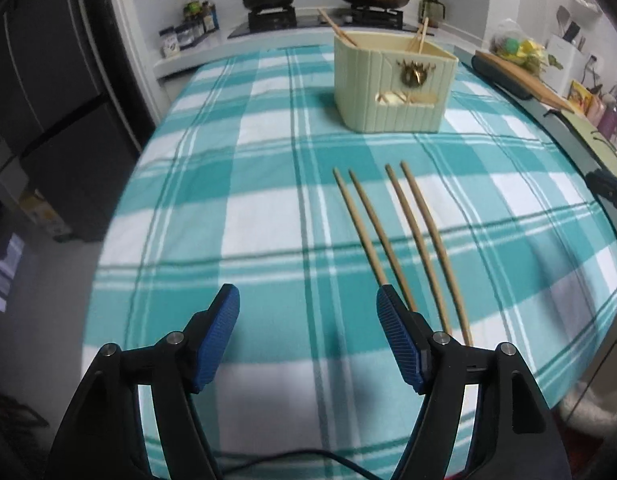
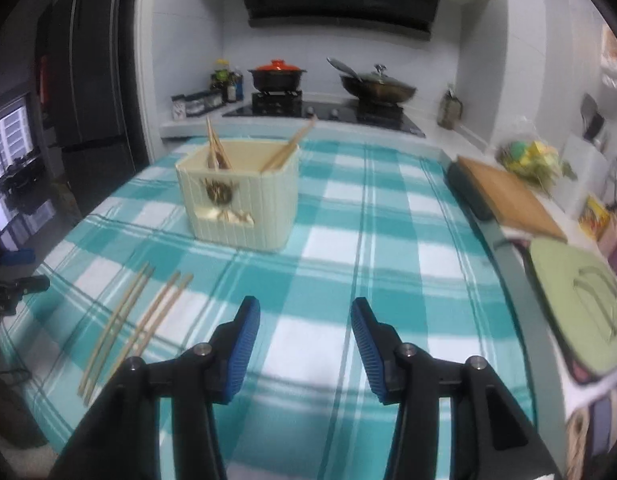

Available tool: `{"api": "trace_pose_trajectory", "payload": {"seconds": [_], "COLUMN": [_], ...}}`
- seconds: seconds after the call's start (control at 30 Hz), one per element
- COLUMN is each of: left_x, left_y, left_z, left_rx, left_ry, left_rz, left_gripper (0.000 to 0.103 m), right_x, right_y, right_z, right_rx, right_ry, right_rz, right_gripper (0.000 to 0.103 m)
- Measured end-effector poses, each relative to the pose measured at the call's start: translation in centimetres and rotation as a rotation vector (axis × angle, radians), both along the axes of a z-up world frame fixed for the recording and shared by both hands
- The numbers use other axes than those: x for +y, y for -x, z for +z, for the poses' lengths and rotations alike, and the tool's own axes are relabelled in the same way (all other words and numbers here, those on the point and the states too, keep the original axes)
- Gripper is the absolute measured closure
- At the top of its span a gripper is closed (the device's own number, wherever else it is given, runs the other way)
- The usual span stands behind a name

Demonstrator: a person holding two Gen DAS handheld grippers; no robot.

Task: Organize utensils
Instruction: 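Move both open tools back over the remaining chopsticks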

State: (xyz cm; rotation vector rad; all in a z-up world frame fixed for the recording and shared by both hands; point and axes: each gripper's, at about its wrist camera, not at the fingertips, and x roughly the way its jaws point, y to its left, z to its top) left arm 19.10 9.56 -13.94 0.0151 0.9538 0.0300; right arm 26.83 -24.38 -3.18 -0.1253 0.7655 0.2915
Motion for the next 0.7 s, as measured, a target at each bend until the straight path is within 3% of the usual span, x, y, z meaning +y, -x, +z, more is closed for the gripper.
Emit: {"api": "trace_pose_trajectory", "payload": {"seconds": [0.1,0.2,0.43,0.7], "left_x": [-1.2,-2.2,-3.9,-4.0], "left_y": [1.7,2.3,3.4,3.8], "left_z": [-0.4,0.0,0.8,0.6], "left_rx": [-0.015,-0.037,-0.072,-0.066], "left_ry": [0.020,0.008,0.031,0.018], "left_rz": [0.009,-0.016,-0.031,-0.030], "left_gripper": [0.030,0.030,0.026,0.026], "right_x": [-0.1,1.4,5.6,5.3], "right_y": [2.8,3.6,5.5,6.9], "right_z": [-2.6,-4.2,-2.7,-4.6], "right_rx": [0.058,0.105,0.042,0.098], "right_ry": [-0.026,-0.039,-0.063,-0.081], "right_rz": [-0.055,-0.028,0.089,0.089], "right_gripper": [0.055,0.055,0.055,0.055]}}
